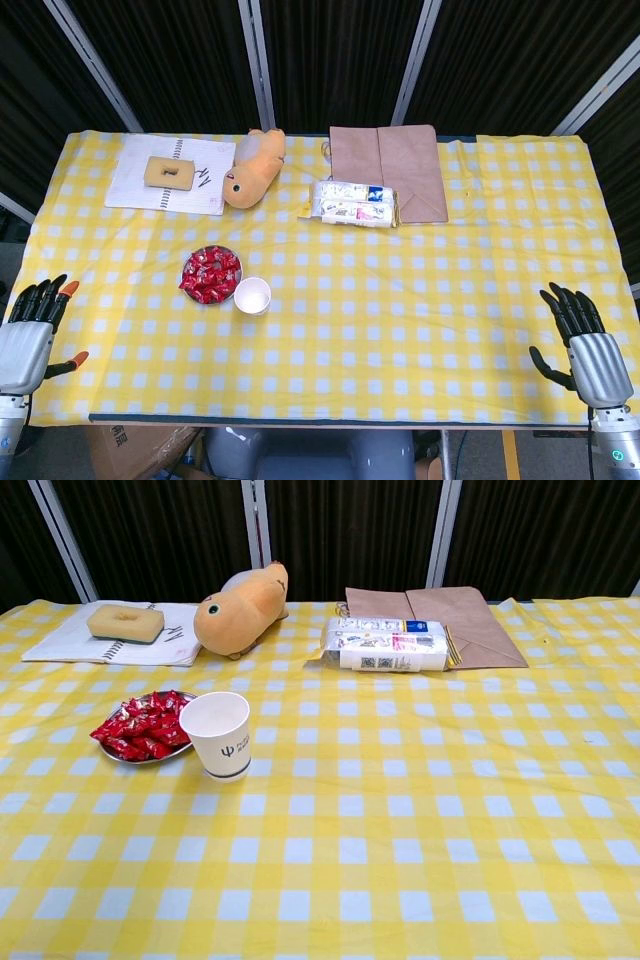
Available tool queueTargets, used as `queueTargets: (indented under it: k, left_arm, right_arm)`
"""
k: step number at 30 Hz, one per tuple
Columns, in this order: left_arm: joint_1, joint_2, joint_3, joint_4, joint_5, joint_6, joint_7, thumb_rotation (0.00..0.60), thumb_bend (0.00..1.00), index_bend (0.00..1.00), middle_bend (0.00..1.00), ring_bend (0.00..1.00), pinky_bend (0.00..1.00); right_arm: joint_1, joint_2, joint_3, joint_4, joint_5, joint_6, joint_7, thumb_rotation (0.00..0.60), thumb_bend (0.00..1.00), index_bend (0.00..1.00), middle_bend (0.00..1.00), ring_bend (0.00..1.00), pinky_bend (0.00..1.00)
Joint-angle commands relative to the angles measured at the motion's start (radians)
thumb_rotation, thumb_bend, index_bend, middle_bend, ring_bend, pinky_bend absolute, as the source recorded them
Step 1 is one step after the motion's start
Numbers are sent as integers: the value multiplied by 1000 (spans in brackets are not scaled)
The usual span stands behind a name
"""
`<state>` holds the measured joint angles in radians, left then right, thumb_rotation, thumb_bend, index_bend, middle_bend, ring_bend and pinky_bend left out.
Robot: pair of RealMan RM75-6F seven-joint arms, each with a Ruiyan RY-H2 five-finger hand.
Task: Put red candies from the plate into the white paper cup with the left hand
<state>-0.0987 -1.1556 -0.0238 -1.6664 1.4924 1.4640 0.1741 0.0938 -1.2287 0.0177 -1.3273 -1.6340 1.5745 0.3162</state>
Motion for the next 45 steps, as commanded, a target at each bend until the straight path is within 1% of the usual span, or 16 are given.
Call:
queueTargets:
  k: [1,7,15,22,25,27,28,29,30,32,34,35,38,40,42,45]
  left_arm:
    - [0,-1,0,0,-1,0,2,600,106,0,0,0,0]
    - [-1,0,1,-1,1,0,9,600,105,0,0,0,0]
    - [-18,0,-3,-10,-22,-40,28,600,105,0,0,0,0]
    - [-68,13,-26,-63,-75,-118,109,600,106,0,0,0,0]
    - [-103,16,-49,-92,-108,-159,155,600,109,0,0,9,0]
    - [-136,13,-69,-109,-141,-197,196,600,116,0,0,87,29]
    - [-155,7,-80,-116,-159,-217,221,600,119,0,2,187,93]
    - [-172,1,-90,-119,-176,-233,247,600,121,1,10,262,157]
    - [-191,-8,-100,-119,-188,-247,276,600,122,7,34,379,280]
    - [-222,-29,-116,-116,-209,-268,318,600,125,25,116,615,547]
    - [-256,-57,-132,-105,-233,-289,357,600,126,34,152,780,710]
    - [-274,-73,-139,-99,-247,-303,374,600,127,38,154,829,756]
    - [-311,-106,-149,-82,-280,-337,410,600,127,55,161,844,795]
    - [-342,-135,-154,-57,-308,-363,444,600,126,81,198,858,829]
    - [-369,-161,-158,-32,-335,-382,470,600,126,101,223,898,860]
    - [-404,-192,-162,-7,-388,-417,497,600,126,149,215,944,884]
  right_arm:
    - [-1,0,-1,0,-1,1,2,600,424,0,0,0,0]
    - [-3,3,-3,-1,-4,6,5,600,424,0,0,0,0]
    - [-4,4,-7,-4,-6,3,6,600,424,0,0,0,0]
    - [-4,9,-7,-9,-3,0,21,600,424,0,0,0,0]
    - [-3,12,-7,-10,-1,-4,32,600,424,0,0,0,0]
    - [-2,15,-5,-13,0,-4,41,600,424,0,0,0,0]
    - [-1,15,-5,-13,-1,-3,43,600,424,0,0,0,0]
    - [-1,16,-5,-14,-1,-4,46,600,424,0,0,0,0]
    - [-1,17,-7,-14,-1,-6,48,600,424,0,0,0,0]
    - [-1,19,-8,-17,1,-10,52,600,424,0,0,0,0]
    - [0,21,-7,-19,3,-12,58,600,423,0,0,0,0]
    - [0,23,-6,-19,4,-13,60,600,423,0,0,0,0]
    - [0,25,-5,-21,7,-14,70,600,424,0,0,0,0]
    - [0,27,-4,-21,10,-15,77,600,424,0,0,0,0]
    - [0,29,-3,-22,11,-16,84,600,424,0,0,0,0]
    - [1,31,-3,-22,12,-17,93,600,424,0,0,0,0]
